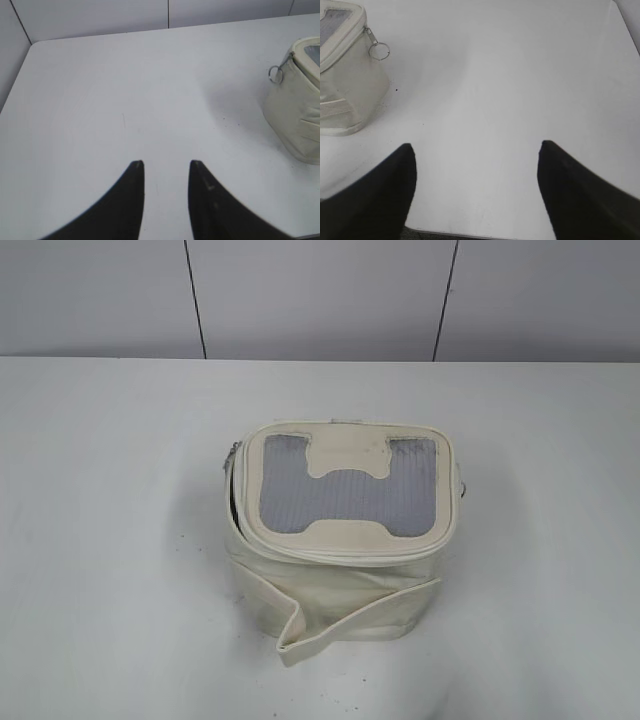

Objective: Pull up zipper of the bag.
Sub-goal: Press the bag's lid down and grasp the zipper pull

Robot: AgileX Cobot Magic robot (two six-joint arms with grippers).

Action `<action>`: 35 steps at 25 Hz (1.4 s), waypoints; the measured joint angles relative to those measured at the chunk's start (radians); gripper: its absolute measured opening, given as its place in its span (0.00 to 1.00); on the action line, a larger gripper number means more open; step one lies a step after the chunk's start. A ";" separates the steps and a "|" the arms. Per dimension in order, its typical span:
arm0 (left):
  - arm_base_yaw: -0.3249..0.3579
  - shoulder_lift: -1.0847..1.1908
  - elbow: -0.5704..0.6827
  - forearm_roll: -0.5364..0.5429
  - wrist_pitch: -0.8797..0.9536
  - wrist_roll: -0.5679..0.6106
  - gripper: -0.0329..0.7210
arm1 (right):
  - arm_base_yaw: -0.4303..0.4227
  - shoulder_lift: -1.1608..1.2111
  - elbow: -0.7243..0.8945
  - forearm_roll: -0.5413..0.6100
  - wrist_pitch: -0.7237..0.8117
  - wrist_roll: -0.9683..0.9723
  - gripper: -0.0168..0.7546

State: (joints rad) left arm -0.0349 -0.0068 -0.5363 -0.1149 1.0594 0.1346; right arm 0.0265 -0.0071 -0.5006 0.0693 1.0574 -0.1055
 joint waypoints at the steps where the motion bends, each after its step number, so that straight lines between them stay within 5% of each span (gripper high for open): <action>1: 0.000 0.000 0.000 0.000 0.000 0.000 0.36 | 0.000 0.000 0.000 0.000 0.000 0.000 0.78; 14: 0.000 0.022 0.000 -0.002 0.000 0.000 0.36 | 0.013 0.064 -0.004 0.006 -0.008 0.000 0.78; 19: -0.007 0.118 -0.024 -0.043 -0.084 0.000 0.36 | 0.047 0.217 -0.038 0.027 -0.145 0.000 0.78; 26: -0.008 0.388 -0.028 -0.227 -0.329 0.041 0.36 | 0.204 0.553 -0.147 0.038 -0.305 -0.096 0.78; 35: -0.008 0.915 -0.093 -0.665 -0.376 0.491 0.37 | 0.330 1.106 -0.517 0.126 -0.312 -0.337 0.78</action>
State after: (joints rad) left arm -0.0425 0.9078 -0.6294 -0.7802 0.6835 0.6259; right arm 0.3566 1.0985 -1.0177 0.1949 0.7454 -0.4421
